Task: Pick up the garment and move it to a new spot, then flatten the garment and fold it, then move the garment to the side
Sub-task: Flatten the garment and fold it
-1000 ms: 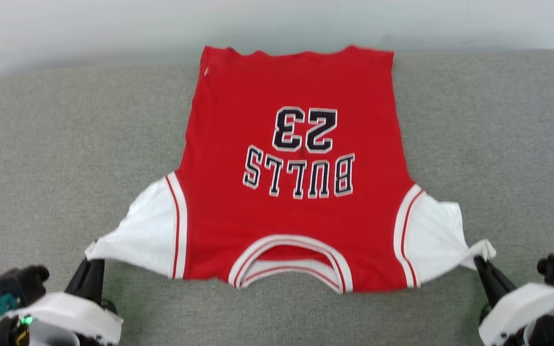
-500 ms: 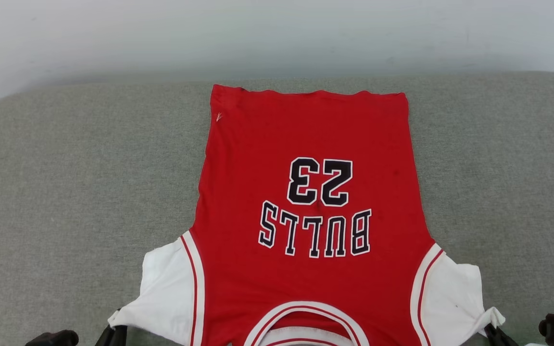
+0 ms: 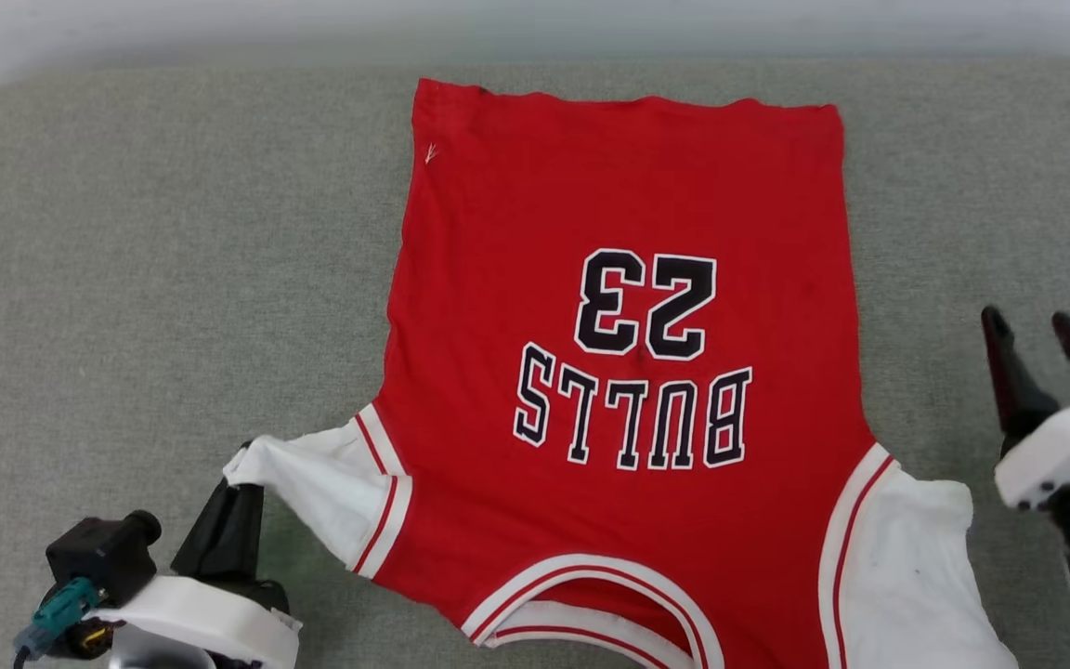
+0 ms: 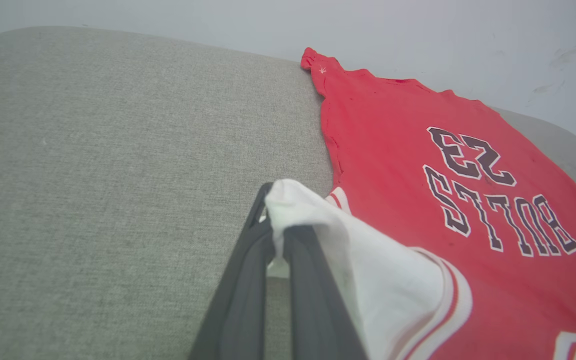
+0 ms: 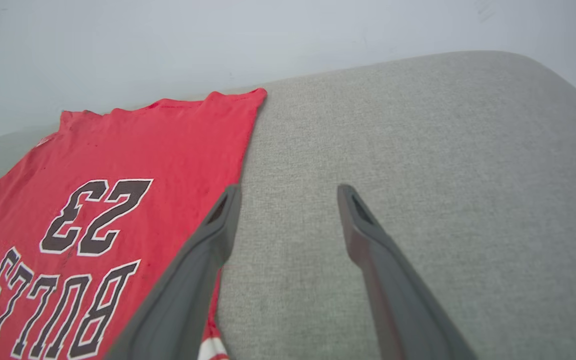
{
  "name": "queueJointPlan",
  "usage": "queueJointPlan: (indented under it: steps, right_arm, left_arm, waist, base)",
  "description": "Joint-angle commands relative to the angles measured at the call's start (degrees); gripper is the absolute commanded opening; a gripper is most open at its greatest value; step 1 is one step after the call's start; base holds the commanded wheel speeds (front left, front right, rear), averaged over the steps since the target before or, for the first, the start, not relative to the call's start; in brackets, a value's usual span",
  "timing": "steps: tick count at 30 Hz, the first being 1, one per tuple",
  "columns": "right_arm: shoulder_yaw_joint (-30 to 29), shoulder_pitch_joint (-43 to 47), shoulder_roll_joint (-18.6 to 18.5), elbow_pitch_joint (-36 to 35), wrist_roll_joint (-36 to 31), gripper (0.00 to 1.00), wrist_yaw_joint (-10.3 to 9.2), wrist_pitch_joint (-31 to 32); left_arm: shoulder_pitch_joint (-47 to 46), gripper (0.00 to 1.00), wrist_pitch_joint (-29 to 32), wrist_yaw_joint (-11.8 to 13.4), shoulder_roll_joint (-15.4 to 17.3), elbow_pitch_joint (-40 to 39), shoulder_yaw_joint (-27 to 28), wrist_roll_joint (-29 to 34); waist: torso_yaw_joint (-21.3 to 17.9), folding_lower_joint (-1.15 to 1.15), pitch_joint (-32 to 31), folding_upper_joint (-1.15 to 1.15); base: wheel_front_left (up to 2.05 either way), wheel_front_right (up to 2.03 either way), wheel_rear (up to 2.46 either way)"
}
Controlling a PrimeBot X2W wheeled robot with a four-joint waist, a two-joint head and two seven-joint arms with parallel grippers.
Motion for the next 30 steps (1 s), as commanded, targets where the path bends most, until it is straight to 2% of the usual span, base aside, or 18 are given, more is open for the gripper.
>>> queueJointPlan:
  steps: [1, 7, 14, 20, 27, 30]
  right_arm:
    - [-0.6, -3.3, -0.5, 1.4, -0.3, 1.00, -0.04, 0.3]
    - [-3.1, -17.9, -3.6, 10.6, -1.2, 1.00, -0.04, 6.3]
    - [-5.4, -33.4, -6.8, 20.0, -5.9, 1.00, -0.04, 19.7]
    - [-7.3, -44.5, -6.8, 25.3, -11.8, 1.00, -0.03, 28.9]
    - [-8.8, -50.5, -6.6, 29.5, -16.7, 1.00, -0.03, 33.4]
    - [-8.9, -48.1, -5.5, 33.3, -18.4, 1.00, -0.04, 39.4]
  left_arm:
    - [-1.3, 0.00, -0.4, -0.3, -0.2, -0.8, 0.2, 0.8]
    - [-5.9, 0.00, -0.4, -1.5, -2.2, -4.3, -0.4, 4.2]
    - [-10.4, 0.00, -0.4, -4.7, -6.5, -7.0, 0.0, 7.3]
    - [-13.3, 0.00, -0.3, -8.1, -9.8, -7.9, 0.2, 8.7]
    - [-15.1, 0.00, -0.3, -10.7, -12.6, -7.2, 1.1, 9.7]
    - [-15.0, 0.00, -0.3, -11.3, -13.3, -6.8, 1.8, 10.0]
  waist:
    - [1.1, -0.01, 1.9, 0.00]
    - [5.2, -0.01, 6.5, 0.00]
    - [10.4, -0.01, 11.6, 0.00]
    - [13.6, -0.01, 16.1, 0.00]
    - [15.7, -0.01, 19.5, 0.00]
    - [15.8, -0.01, 19.8, 0.00]
  base:
    - [0.00, 0.00, 0.00]
    - [0.00, 0.00, 0.00]
    - [0.00, 0.00, 0.00]
    - [0.00, 0.00, 0.00]
    - [0.00, 0.00, 0.00]
    - [0.00, 0.00, 0.00]
